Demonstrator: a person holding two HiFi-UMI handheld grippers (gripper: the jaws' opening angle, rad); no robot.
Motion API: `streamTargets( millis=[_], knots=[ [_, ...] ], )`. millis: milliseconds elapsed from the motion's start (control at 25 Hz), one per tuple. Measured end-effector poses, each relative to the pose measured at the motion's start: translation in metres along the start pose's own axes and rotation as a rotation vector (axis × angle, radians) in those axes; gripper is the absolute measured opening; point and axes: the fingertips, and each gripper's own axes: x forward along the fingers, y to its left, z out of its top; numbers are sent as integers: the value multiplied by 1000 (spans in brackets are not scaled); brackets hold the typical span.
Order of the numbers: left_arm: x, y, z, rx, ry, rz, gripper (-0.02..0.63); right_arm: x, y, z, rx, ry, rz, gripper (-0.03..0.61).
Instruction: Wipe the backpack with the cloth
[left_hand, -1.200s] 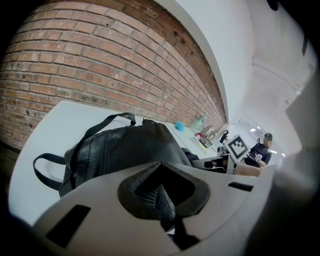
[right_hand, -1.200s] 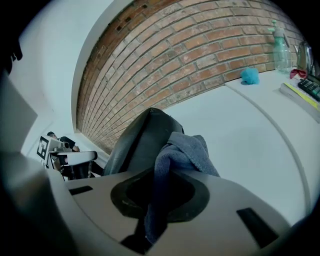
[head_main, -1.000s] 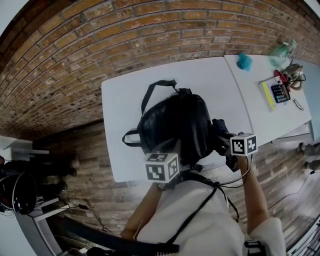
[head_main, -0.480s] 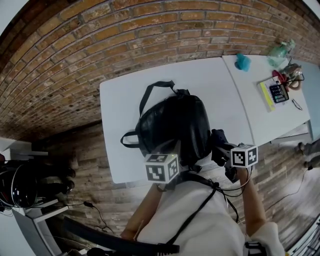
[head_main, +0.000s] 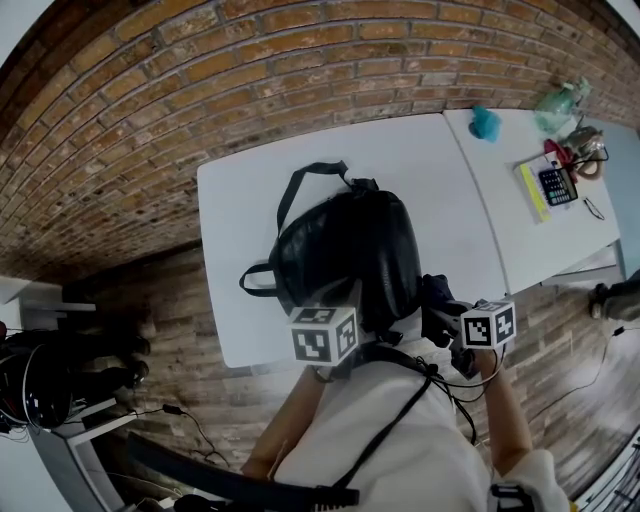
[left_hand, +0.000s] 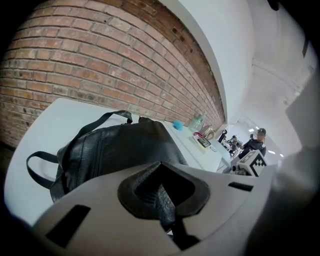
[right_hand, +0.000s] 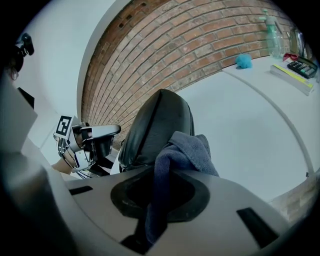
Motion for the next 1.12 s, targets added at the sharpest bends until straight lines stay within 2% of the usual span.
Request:
streamTargets(
  millis=[240, 360, 440, 560, 800, 920, 1120],
  knots=[
    [0, 3, 3, -3, -8, 2, 5, -2, -2, 1, -21, 19, -13, 48],
    [-1, 4, 4, -10, -8, 1, 5, -6, -13, 17, -21, -5, -39, 47],
    [-1, 4, 4, -12, -10, -1, 5, -10, -21, 40, -35, -44, -66, 48],
    [-1, 6, 5, -14, -14, 0, 5, -9, -26, 88, -110, -107, -101, 47],
    [-5, 7, 4, -9, -15, 6, 5, 19, -14, 180, -247, -188, -101, 47],
    [-6, 5, 3, -1, -13, 5, 5, 34, -11, 206, -282, -180, -108, 48],
    [-10, 7, 2, 0, -11, 10, 5, 53, -13, 226, -318, -142, -127, 47]
  ],
)
